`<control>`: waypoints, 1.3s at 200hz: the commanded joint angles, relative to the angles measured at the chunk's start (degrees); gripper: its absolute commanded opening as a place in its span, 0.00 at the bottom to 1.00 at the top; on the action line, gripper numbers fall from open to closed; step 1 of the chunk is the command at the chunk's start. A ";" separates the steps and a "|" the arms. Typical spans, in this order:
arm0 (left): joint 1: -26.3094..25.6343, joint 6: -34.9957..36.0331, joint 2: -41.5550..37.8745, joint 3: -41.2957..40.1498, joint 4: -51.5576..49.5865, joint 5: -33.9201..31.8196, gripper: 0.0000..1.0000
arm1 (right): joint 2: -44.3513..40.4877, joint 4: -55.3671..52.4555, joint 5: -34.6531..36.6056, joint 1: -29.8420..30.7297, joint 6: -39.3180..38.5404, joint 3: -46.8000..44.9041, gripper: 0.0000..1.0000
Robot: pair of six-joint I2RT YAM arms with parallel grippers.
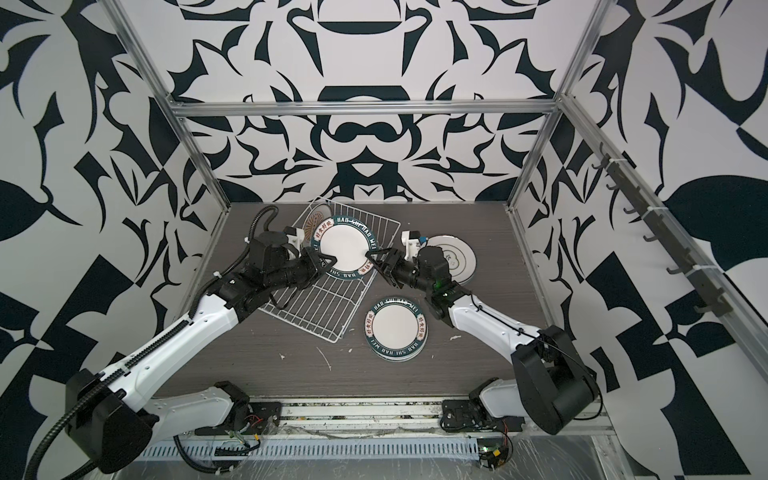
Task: Unload the plates from the dish rack
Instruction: Place a plate on the plates.
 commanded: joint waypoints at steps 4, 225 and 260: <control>0.21 -2.60 0.55 -0.97 6.96 3.42 0.00 | 0.93 7.06 -1.43 0.60 1.48 3.47 0.47; 0.10 0.69 1.19 -2.28 7.79 11.67 0.09 | -5.29 -6.36 1.85 1.50 -5.29 5.60 0.00; 0.11 1.12 0.52 -1.96 7.26 11.51 0.35 | -8.20 -11.56 3.31 1.51 -8.58 6.12 0.00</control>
